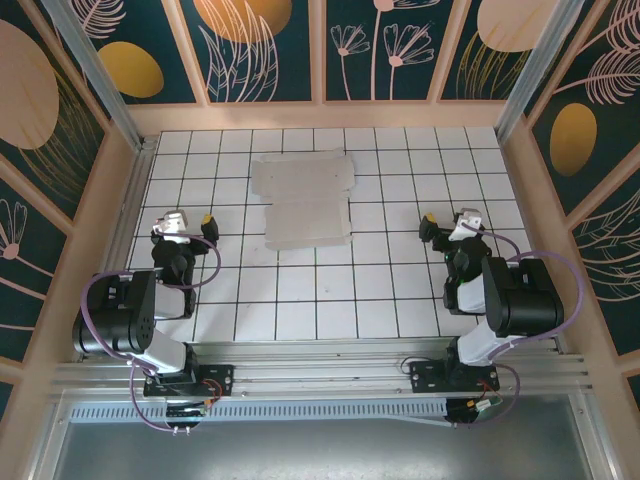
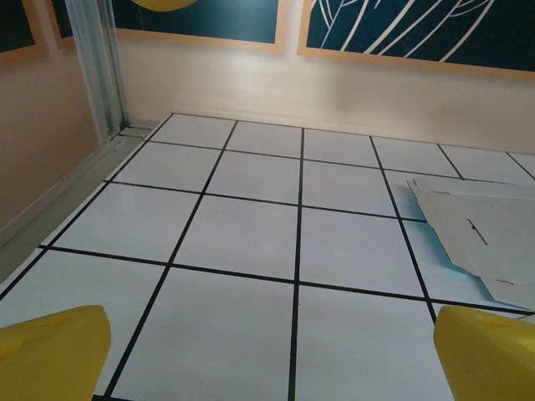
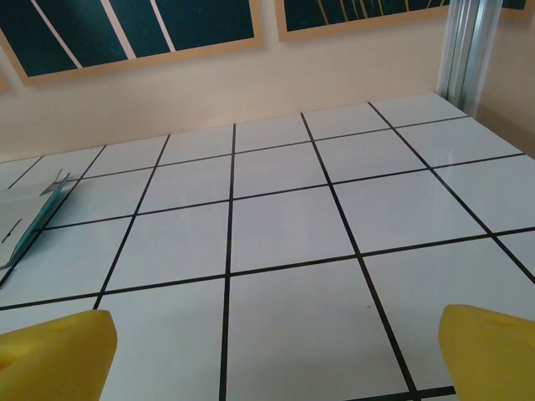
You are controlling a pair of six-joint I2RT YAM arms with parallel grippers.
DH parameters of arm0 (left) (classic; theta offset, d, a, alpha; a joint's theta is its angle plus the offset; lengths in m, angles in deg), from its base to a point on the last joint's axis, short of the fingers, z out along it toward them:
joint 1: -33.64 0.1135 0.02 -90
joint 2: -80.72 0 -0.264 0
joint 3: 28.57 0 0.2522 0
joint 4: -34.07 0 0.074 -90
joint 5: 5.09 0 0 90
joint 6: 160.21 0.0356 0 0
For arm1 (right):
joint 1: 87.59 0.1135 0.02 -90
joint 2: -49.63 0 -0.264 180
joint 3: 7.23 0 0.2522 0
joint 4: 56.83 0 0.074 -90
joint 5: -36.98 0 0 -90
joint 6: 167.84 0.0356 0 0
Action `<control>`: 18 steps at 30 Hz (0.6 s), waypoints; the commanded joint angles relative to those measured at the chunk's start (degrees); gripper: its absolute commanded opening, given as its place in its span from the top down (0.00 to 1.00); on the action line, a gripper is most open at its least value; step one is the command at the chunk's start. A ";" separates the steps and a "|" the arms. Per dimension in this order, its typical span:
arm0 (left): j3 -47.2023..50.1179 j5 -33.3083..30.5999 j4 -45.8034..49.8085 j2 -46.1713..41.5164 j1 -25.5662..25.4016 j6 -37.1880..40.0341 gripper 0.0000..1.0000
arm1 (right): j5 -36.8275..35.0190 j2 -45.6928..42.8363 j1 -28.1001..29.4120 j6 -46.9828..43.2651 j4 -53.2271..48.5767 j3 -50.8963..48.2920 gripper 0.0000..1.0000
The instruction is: Fold the paper box
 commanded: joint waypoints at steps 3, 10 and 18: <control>-0.92 1.28 -1.71 -0.14 0.05 0.70 0.01 | 0.44 -0.47 -0.01 -0.66 0.36 0.88 0.01; -0.91 1.34 -1.80 -0.20 0.00 0.72 0.01 | 0.44 -0.52 -0.03 -0.60 0.31 0.98 0.01; -0.49 1.67 -2.39 -0.36 0.04 0.76 0.01 | 0.96 -0.53 -0.19 -0.66 0.56 0.80 0.01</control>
